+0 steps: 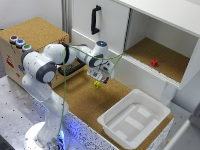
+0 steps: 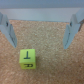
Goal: Push right the yellow block
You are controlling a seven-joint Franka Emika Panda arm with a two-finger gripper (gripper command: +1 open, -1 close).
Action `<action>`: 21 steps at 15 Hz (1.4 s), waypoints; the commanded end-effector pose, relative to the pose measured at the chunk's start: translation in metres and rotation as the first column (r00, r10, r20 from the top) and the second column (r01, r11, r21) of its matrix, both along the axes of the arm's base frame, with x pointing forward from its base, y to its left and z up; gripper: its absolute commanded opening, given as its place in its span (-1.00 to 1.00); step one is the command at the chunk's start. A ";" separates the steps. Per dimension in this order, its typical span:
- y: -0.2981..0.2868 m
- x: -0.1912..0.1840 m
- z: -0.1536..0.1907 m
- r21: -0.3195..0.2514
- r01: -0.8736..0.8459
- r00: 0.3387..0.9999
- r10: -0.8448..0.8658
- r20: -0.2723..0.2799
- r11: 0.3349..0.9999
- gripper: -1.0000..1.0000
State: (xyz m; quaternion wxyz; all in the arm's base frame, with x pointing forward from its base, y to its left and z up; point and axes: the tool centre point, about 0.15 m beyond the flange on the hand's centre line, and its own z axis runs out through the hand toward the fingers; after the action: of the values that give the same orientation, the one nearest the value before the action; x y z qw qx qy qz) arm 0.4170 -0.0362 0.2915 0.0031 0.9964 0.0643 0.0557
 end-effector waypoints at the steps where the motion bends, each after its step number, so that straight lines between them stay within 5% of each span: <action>1: 0.040 -0.033 -0.002 0.051 -0.062 0.998 0.064 -0.029 0.997 1.00; 3: 0.044 -0.036 -0.005 0.091 -0.080 0.995 0.085 -0.049 0.993 1.00; 4: 0.045 -0.033 -0.006 0.129 -0.080 0.994 0.089 -0.065 0.988 -1.00; 10: 0.051 -0.017 -0.022 0.252 -0.116 0.985 0.144 -0.094 0.961 -1.00; 21: 0.083 0.003 -0.073 0.166 -0.229 0.968 0.243 -0.066 0.959 -1.00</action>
State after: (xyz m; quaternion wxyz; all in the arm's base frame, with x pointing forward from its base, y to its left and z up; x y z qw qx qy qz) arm 0.3968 0.0296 0.2527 -0.0854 0.9835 0.1591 0.0112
